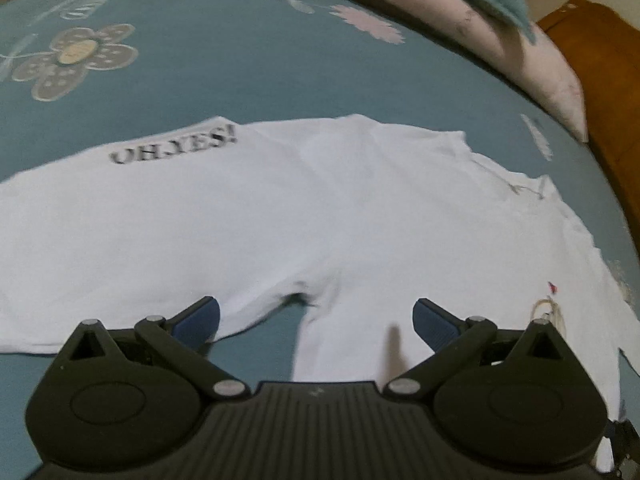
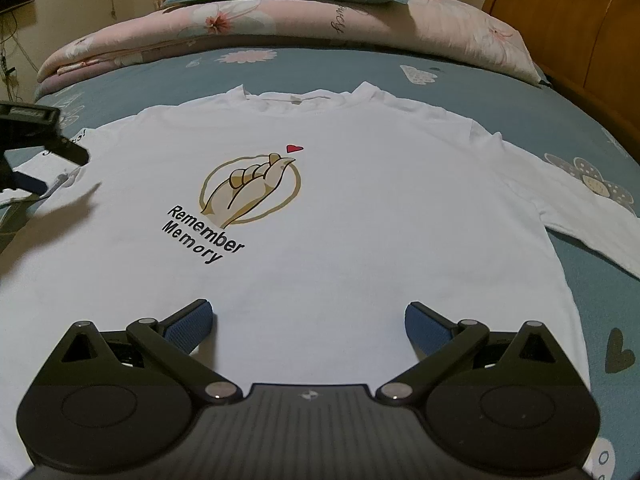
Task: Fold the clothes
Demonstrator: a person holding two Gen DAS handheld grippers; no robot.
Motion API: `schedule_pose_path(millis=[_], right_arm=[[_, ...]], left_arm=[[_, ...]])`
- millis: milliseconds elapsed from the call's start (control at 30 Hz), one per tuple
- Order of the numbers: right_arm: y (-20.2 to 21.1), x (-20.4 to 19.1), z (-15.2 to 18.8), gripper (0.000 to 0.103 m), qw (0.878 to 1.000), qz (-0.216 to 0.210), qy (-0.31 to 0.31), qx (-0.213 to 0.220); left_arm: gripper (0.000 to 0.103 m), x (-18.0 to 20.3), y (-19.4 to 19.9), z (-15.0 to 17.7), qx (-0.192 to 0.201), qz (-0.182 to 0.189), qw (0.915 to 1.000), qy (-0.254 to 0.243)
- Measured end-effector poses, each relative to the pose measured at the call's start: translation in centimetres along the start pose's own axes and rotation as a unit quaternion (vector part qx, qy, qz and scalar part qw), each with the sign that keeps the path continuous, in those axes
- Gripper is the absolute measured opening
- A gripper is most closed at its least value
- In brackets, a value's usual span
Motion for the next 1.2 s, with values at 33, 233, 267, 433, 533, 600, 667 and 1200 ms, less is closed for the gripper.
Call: schedule_pose_path(millis=[33,233,267,433,533,600,667,1200], right_arm=[[0.0,0.0,0.0,0.103,1.0,0.0,0.0,0.0],[-0.1,0.0,0.0,0.103,1.0,0.001,0.0,0.0],[-0.1,0.0,0.0,0.103,1.0,0.001,0.0,0.0],[0.1,0.0,0.0,0.103,1.0,-0.001,0.001,-0.002],[0.1,0.0,0.0,0.103,1.0,0.0,0.0,-0.002],[0.1,0.0,0.0,0.103,1.0,0.0,0.0,-0.002],[0.0,0.0,0.0,0.103,1.0,0.001,0.0,-0.002],[-0.1,-0.1,-0.1,0.103,1.0,0.003,0.003,0.0]], left_arm=[[0.102,0.2,0.3,-0.3,0.001,0.006,1.0,0.003],[0.102,3.0,0.0,-1.6,0.023,0.056,0.9981,0.007],[0.102,3.1,-0.6,-1.3,0.014,0.052,0.9986,0.006],[0.102,1.6,-0.7,0.3,0.008,0.045,0.9989,-0.001],[0.102,-0.5,0.7,0.2,0.012,0.03,0.9994,0.013],[0.102,-2.4,1.6,-0.4,0.029,0.022,0.9989,0.03],[0.102,-4.3,1.8,-1.0,0.037,0.019,0.9974,0.059],[0.102,-18.9,5.1,-0.8,0.053,-0.061,0.9808,0.178]])
Point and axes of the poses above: each gripper's, at about its wrist camera, not at the fingertips, and y roughly against the way its jaws point, x to its right, z to its underside, the point moved 4 cm from there along -y, roughly the way its jaws point, and after that the axes turned 12 degrees about -z, right-handed, at the moved point
